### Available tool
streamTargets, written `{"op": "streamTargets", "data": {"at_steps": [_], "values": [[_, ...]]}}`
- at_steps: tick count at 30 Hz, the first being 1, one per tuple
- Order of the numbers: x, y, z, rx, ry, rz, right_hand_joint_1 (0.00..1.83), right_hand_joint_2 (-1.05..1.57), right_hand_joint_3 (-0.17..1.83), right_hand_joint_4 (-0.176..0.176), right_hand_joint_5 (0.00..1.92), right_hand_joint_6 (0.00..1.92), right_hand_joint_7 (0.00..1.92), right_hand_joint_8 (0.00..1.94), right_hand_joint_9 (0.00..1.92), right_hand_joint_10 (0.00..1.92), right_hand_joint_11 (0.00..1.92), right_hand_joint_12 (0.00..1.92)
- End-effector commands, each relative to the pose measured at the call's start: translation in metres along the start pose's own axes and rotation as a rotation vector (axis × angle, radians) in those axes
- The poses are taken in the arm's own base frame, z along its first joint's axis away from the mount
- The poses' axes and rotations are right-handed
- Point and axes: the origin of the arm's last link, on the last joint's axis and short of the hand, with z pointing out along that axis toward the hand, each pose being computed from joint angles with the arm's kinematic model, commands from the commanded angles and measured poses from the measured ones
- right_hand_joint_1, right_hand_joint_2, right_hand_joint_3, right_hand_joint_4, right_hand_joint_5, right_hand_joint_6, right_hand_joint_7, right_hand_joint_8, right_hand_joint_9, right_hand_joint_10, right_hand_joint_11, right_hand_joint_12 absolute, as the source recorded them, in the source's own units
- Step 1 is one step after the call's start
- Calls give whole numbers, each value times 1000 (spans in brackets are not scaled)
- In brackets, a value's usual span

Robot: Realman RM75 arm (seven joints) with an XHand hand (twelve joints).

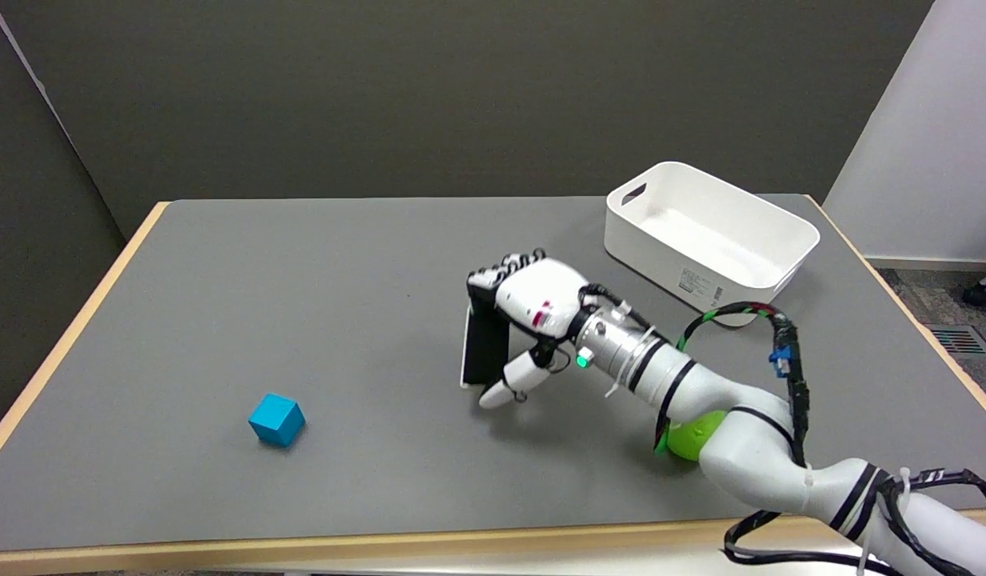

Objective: Pick up the blackboard eraser.

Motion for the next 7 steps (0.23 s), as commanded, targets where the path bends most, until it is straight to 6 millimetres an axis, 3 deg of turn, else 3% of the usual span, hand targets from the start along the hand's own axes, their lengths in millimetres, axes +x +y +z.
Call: {"op": "streamTargets", "data": {"at_steps": [1, 7], "values": [[74, 46, -6, -138, 215, -205, 1183, 1202, 171, -176, 573, 1428, 810, 1555, 766, 1357, 426, 1840], [98, 93, -18, -289, 248, -294, 1186, 1184, 197, -176, 583, 1421, 819, 1544, 769, 1359, 445, 1844]]}}
